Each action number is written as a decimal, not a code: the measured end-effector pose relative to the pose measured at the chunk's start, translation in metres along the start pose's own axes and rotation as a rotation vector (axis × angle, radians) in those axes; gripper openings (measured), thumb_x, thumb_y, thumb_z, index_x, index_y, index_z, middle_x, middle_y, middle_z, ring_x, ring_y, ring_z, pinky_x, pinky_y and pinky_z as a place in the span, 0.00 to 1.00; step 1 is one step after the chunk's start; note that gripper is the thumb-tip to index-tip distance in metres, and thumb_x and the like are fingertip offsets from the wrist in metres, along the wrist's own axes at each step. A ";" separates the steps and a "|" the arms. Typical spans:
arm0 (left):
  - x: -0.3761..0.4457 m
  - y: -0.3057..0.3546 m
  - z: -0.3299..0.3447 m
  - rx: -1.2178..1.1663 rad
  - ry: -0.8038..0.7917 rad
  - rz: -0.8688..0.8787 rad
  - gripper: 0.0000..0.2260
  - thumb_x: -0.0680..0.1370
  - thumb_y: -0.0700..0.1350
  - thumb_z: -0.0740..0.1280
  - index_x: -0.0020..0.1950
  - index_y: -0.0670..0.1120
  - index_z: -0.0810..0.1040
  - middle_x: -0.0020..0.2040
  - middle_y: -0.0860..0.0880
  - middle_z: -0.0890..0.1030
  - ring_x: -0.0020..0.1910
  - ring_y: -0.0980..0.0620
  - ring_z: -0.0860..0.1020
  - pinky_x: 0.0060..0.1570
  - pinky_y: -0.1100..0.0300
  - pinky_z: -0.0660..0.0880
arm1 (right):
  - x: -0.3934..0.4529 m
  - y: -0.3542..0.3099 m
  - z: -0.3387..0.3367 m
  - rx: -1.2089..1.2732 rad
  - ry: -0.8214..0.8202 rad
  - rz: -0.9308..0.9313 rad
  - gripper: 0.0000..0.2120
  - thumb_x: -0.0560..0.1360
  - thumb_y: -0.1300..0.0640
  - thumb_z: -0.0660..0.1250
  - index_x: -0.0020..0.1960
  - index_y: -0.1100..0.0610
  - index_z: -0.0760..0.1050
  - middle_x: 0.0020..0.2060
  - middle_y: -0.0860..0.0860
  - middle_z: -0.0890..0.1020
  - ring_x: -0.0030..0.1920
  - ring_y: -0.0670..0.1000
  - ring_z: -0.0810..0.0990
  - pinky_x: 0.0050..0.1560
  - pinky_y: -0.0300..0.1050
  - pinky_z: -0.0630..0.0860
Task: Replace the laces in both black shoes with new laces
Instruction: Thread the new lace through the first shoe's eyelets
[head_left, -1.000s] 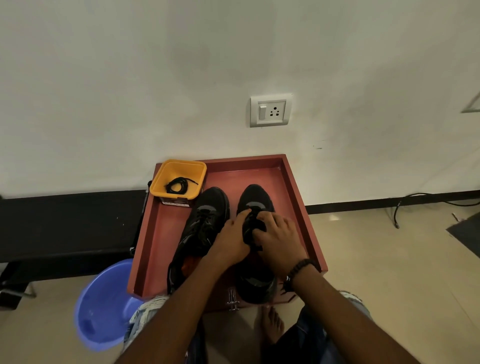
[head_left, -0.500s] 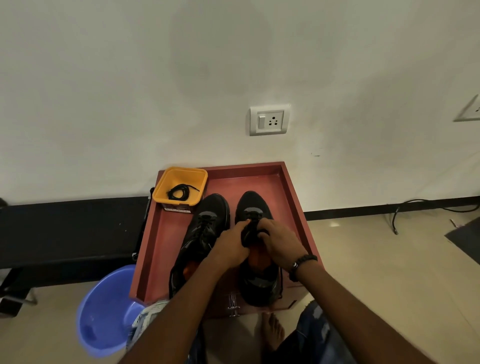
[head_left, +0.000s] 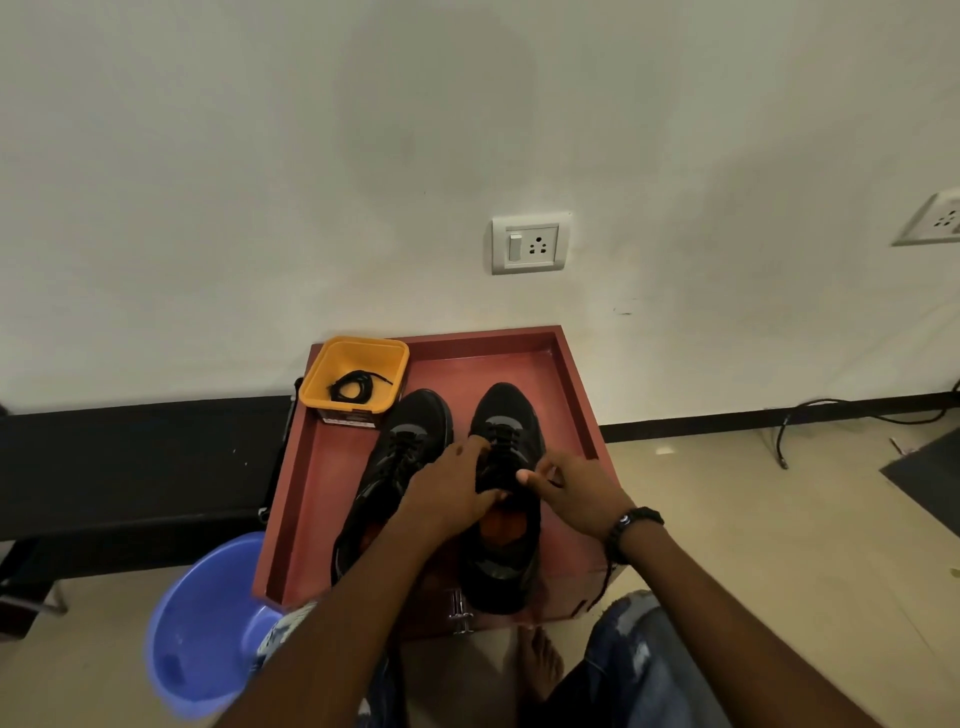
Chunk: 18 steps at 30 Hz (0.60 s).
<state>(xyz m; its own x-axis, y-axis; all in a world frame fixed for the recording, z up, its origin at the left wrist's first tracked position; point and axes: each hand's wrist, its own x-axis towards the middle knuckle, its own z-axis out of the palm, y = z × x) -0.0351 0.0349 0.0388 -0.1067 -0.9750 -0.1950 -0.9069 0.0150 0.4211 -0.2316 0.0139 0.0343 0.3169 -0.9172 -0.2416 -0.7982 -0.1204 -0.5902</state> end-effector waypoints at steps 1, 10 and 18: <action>0.002 -0.005 -0.007 -0.059 -0.024 -0.025 0.20 0.77 0.56 0.69 0.65 0.52 0.68 0.58 0.51 0.76 0.54 0.50 0.78 0.53 0.55 0.75 | 0.001 0.005 -0.007 -0.010 -0.023 -0.003 0.15 0.80 0.41 0.61 0.42 0.51 0.71 0.35 0.48 0.76 0.35 0.46 0.73 0.37 0.38 0.68; 0.010 -0.042 -0.056 -0.201 -0.101 -0.063 0.19 0.81 0.59 0.62 0.41 0.46 0.80 0.40 0.47 0.81 0.39 0.50 0.79 0.42 0.55 0.74 | 0.000 -0.001 -0.023 0.588 0.037 0.165 0.17 0.82 0.45 0.60 0.42 0.55 0.77 0.32 0.47 0.72 0.31 0.44 0.67 0.32 0.37 0.65; -0.007 -0.063 -0.055 -0.299 -0.038 -0.125 0.14 0.80 0.53 0.67 0.38 0.47 0.75 0.35 0.51 0.75 0.35 0.56 0.73 0.35 0.62 0.65 | -0.008 0.025 -0.020 0.605 0.165 0.264 0.17 0.81 0.48 0.63 0.38 0.55 0.78 0.31 0.47 0.73 0.33 0.46 0.68 0.37 0.41 0.65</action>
<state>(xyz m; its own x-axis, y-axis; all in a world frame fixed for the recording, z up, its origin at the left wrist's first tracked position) 0.0454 0.0287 0.0623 -0.0218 -0.9562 -0.2921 -0.7543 -0.1760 0.6325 -0.2644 0.0104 0.0362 0.0297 -0.9383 -0.3445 -0.3955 0.3055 -0.8662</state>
